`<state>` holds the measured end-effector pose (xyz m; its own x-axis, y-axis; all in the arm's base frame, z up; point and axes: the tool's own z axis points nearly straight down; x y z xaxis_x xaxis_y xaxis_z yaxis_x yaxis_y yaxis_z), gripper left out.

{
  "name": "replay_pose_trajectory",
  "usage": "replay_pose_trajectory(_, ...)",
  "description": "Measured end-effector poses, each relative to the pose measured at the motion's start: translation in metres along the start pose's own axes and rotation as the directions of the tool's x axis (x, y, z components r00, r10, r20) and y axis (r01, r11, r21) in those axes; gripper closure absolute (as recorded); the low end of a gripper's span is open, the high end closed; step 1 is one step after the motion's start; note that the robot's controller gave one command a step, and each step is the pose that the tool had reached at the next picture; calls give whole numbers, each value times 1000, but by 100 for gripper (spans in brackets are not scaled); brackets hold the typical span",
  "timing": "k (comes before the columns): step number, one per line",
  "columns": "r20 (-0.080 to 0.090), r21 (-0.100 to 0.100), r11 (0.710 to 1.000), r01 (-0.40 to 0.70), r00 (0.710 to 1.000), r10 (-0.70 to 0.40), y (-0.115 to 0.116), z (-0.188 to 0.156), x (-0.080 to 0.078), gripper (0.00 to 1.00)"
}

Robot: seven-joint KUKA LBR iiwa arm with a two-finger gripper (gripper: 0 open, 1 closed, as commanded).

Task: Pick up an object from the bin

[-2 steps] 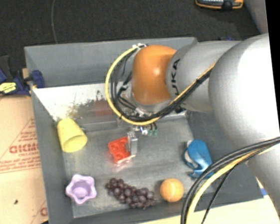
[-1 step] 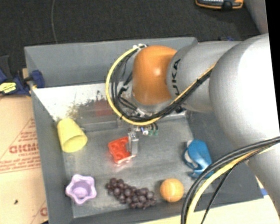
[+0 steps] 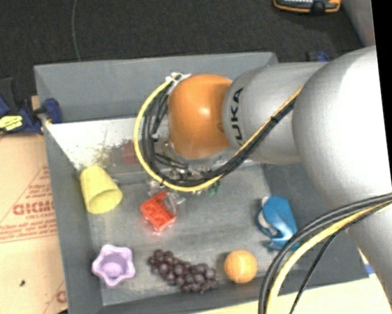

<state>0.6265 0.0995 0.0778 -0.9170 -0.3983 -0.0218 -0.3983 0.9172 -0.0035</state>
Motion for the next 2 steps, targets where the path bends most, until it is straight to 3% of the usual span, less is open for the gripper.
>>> replay_pose_trajectory(1, 0, 0, 1000, -1, 1000, 1, 0, 0, 0, 100)
replay_pose_trajectory(2, -3, 0, 1000, 13, 1000, -13, -1, -117, -1, 100)
